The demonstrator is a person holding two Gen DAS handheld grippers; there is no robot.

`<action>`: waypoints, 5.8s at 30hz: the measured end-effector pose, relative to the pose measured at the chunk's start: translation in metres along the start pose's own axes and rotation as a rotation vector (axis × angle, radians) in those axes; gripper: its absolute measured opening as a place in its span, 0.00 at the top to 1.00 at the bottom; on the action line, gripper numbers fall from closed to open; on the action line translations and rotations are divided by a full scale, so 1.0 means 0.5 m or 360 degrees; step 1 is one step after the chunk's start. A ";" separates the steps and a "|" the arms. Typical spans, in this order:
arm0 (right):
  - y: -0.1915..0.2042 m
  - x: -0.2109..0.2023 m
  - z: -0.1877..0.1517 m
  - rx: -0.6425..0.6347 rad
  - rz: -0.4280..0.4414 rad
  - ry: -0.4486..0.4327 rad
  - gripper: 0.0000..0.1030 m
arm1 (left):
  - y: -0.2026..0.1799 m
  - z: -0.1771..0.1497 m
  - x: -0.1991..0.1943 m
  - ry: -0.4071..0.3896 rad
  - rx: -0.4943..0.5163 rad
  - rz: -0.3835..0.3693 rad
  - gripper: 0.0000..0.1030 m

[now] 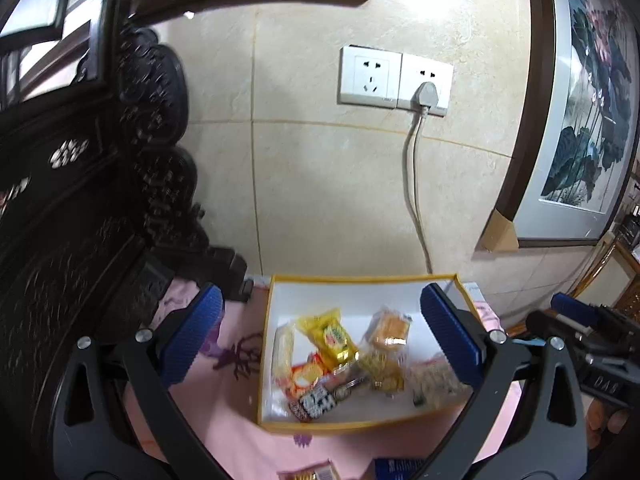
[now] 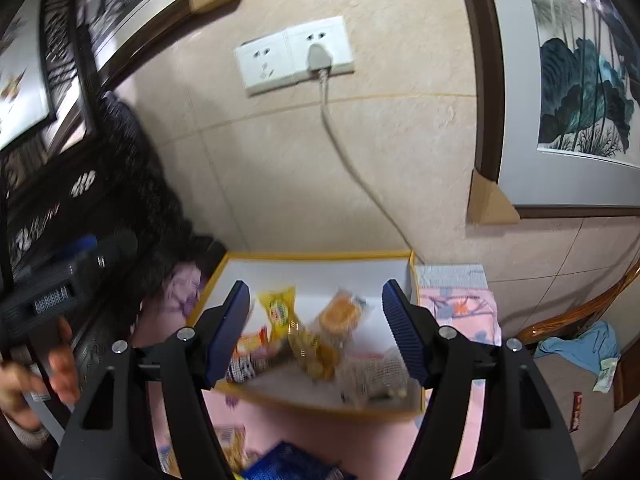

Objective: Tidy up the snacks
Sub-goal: 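Move both tools back over the remaining snack pile, then grasp the yellow snack stick with the right tool while the left tool grasps the blue-white packet, then carry the yellow stick and blue-white packet into the yellow box with both tools, release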

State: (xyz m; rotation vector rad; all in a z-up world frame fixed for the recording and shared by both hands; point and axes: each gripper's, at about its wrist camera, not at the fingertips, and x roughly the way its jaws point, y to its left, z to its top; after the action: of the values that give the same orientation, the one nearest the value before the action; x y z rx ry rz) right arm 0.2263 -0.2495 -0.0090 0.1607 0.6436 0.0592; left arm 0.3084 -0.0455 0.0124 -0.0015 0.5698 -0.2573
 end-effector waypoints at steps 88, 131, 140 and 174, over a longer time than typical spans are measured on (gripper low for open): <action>0.217 0.118 -0.480 0.0091 0.0350 0.0995 0.80 | 0.172 -0.586 -0.009 0.0840 0.0362 0.0124 0.02; 0.199 0.028 -0.423 0.0165 0.0431 0.0749 0.80 | 0.192 -0.498 -0.154 0.0657 -0.0077 -0.0122 0.83; 0.176 -0.002 -0.387 0.0222 0.0452 0.0634 0.80 | 0.143 -0.410 -0.185 0.0524 -0.0025 -0.0176 0.83; -0.028 0.100 0.006 0.0224 0.0210 0.0122 0.80 | -0.075 0.024 0.100 0.0150 0.0075 -0.0312 0.83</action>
State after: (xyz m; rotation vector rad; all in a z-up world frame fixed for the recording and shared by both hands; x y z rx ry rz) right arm 0.2682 -0.2582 -0.0387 0.3384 0.7131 0.1480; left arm 0.3462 -0.0949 -0.0014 0.0001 0.6582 -0.4632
